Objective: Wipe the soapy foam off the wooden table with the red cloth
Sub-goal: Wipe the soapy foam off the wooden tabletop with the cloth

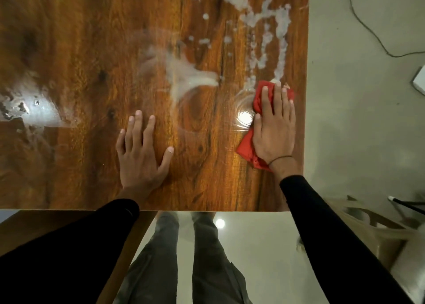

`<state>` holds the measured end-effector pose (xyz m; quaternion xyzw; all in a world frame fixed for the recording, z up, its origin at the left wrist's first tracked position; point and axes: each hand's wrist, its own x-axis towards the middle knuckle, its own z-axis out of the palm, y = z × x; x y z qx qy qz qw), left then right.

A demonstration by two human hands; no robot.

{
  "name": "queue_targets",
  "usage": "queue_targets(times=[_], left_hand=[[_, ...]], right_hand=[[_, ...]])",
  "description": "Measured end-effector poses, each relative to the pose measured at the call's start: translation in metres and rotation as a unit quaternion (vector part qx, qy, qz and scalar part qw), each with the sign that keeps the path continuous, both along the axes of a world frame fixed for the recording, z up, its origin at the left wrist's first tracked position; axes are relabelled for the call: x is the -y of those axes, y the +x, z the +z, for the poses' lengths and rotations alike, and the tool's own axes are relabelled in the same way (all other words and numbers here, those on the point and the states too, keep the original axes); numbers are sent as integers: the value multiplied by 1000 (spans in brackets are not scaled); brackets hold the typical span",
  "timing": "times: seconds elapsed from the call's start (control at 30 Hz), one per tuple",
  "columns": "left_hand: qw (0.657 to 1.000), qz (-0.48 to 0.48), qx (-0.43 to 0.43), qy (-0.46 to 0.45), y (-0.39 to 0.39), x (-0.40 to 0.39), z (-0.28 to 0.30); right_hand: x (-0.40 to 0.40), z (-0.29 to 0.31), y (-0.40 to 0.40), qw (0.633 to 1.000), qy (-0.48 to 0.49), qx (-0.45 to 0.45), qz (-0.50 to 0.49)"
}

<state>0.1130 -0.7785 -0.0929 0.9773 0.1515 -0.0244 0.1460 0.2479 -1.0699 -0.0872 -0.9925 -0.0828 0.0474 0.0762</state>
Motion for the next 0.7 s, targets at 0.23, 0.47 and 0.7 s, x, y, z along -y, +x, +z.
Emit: queue_targets(times=[0.23, 0.47, 0.7], left_hand=[[1000, -3, 10, -1, 0, -2, -3], [1000, -3, 17, 2, -1, -4, -9], [1000, -1, 25, 9, -3, -2, -11]], right_hand=[[-20, 5, -69, 988, 15, -34, 147], [51, 3, -126, 998, 15, -33, -43], [39, -4, -35, 993, 18, 4, -115]])
